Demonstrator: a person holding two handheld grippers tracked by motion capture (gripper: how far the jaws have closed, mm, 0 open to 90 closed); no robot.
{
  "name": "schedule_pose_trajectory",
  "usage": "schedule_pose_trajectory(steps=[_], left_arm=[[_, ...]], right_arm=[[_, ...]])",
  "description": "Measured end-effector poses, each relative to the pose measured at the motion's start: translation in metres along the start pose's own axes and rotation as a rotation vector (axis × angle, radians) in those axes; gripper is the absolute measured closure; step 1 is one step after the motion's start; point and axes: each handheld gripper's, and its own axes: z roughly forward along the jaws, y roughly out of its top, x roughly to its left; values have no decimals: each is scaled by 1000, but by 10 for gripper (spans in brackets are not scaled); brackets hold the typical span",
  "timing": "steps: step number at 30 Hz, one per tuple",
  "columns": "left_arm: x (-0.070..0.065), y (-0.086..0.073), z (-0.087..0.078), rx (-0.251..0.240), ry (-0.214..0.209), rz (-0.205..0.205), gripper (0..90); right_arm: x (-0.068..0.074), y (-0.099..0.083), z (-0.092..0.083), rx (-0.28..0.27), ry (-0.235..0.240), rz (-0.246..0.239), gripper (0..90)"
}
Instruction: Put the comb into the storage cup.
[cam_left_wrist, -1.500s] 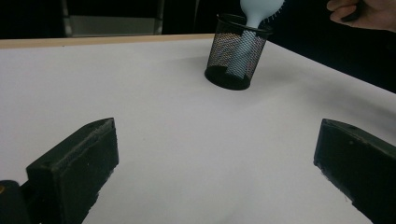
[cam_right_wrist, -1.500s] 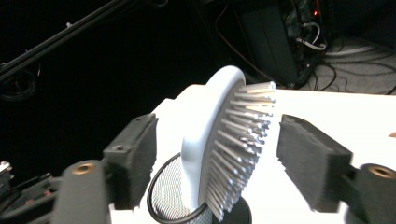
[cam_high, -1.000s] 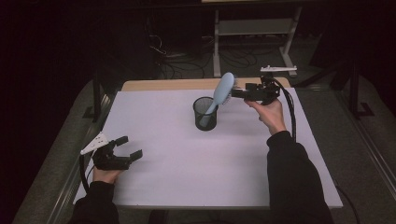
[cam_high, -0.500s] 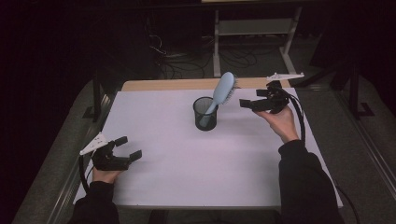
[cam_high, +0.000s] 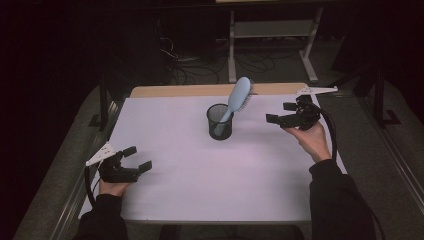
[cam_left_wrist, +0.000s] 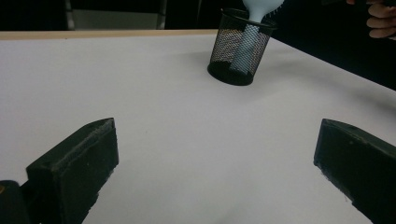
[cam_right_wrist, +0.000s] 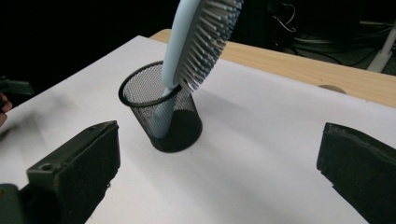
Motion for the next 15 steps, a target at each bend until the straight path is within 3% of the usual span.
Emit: schedule_pose_trajectory(steps=[4,8,15], left_arm=[[0,0,0,2,-1,1,0],[0,0,0,1,-2,-2,0],[0,-1,1,2,-4,-2,0]], right_arm=[[-1,-8,-4,1,-2,4,0],[-2,-15,-10,-34,20,34,0],[1,-23,-20,-49,18,26,0]])
